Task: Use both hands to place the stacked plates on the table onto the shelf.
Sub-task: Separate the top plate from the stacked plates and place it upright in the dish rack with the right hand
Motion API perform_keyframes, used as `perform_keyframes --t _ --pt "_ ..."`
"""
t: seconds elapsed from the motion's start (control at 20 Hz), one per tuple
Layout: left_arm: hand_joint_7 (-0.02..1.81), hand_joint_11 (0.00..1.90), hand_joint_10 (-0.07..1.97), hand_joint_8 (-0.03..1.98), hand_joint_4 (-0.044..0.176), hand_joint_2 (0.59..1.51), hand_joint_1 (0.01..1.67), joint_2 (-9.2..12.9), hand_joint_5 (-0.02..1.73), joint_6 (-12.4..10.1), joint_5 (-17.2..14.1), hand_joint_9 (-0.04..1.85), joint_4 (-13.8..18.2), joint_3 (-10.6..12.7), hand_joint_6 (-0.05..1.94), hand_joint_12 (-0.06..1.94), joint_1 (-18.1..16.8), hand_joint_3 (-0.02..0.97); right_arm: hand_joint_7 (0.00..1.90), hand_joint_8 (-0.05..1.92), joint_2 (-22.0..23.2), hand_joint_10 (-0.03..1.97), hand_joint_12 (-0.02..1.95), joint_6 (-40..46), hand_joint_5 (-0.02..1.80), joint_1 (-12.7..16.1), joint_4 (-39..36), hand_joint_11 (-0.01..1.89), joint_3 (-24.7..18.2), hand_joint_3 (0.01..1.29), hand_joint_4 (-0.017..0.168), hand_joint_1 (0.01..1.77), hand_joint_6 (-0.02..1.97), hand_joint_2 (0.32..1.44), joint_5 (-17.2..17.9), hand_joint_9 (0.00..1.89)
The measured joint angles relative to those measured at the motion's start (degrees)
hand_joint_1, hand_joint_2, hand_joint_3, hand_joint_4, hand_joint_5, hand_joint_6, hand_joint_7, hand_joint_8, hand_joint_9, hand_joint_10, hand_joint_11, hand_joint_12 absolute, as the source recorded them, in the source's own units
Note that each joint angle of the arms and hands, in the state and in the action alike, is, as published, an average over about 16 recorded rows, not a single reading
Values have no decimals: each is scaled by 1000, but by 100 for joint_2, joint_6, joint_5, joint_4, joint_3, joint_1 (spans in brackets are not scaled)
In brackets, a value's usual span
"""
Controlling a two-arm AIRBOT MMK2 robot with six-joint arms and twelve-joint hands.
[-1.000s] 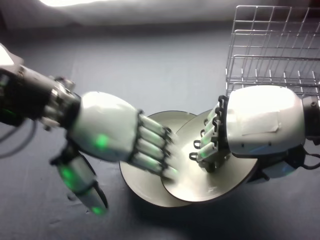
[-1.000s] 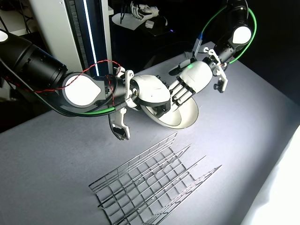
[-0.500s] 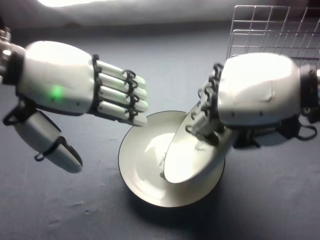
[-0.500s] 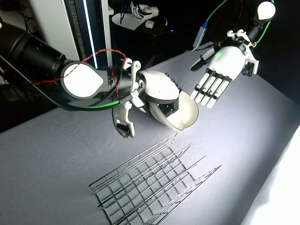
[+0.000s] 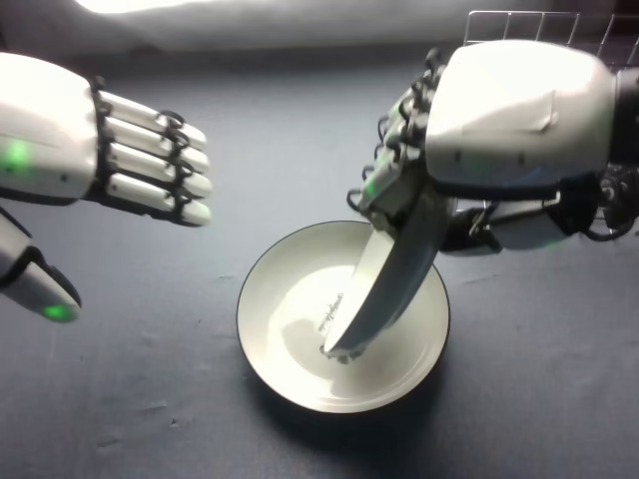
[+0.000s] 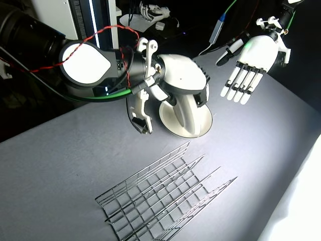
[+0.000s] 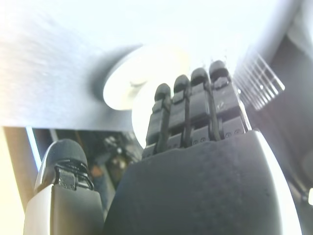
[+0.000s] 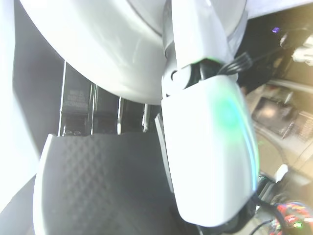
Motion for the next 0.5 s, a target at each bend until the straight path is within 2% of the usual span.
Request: perform_keyframes --t 0.25,0.5 --pt "92 41 9 12 0 1104 14 171 119 -137 -86 53 288 56 16 16 -86 17 998 942 59 1158 1408 35 873 197 967 849 -101 12 -2 1359 1071 996 -170 977" --pt "87 41 9 12 0 1105 14 261 111 -180 -165 50 436 138 15 16 -115 17 1000 938 75 1151 1416 63 871 410 2248 847 -143 12 -3 1364 1066 995 -480 978"
